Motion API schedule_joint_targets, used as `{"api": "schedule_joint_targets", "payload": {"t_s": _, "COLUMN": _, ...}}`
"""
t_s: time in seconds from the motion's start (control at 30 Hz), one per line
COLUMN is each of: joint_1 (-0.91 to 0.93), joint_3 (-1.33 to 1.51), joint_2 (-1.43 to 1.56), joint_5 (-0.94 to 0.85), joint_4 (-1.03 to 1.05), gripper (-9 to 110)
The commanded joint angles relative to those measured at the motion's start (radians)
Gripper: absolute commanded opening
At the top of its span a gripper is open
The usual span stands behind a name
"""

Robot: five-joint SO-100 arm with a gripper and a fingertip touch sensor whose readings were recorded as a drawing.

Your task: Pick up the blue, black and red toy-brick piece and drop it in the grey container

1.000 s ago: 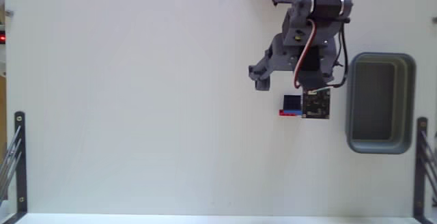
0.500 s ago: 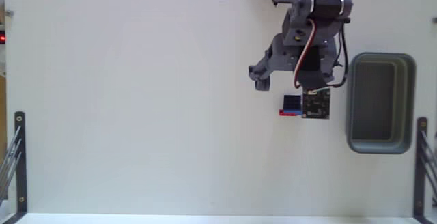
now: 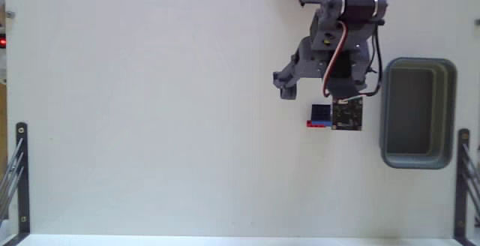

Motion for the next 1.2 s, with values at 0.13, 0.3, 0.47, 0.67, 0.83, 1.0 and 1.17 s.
{"api": "schedule_joint_targets", "payload": {"t_s": 0.13, "joint_1": -0.008, "joint_3": 0.005, "joint_2": 0.038, "joint_5": 0.005, "joint_4": -0.004, "gripper": 110}}
{"api": "schedule_joint_targets", "payload": {"t_s": 0.3, "joint_1": -0.046, "joint_3": 0.005, "joint_2": 0.038, "joint_5": 0.005, "joint_4": -0.004, "gripper": 110}}
{"api": "schedule_joint_targets", "payload": {"t_s": 0.47, "joint_1": -0.092, "joint_3": 0.005, "joint_2": 0.038, "joint_5": 0.005, "joint_4": -0.004, "gripper": 110}}
{"api": "schedule_joint_targets", "payload": {"t_s": 0.67, "joint_1": -0.145, "joint_3": 0.005, "joint_2": 0.038, "joint_5": 0.005, "joint_4": -0.004, "gripper": 110}}
{"api": "schedule_joint_targets", "payload": {"t_s": 0.83, "joint_1": -0.177, "joint_3": 0.005, "joint_2": 0.038, "joint_5": 0.005, "joint_4": -0.004, "gripper": 110}}
{"api": "schedule_joint_targets", "payload": {"t_s": 1.0, "joint_1": -0.179, "joint_3": 0.005, "joint_2": 0.038, "joint_5": 0.005, "joint_4": -0.004, "gripper": 110}}
{"api": "schedule_joint_targets", "payload": {"t_s": 1.17, "joint_1": -0.175, "joint_3": 0.005, "joint_2": 0.038, "joint_5": 0.005, "joint_4": -0.004, "gripper": 110}}
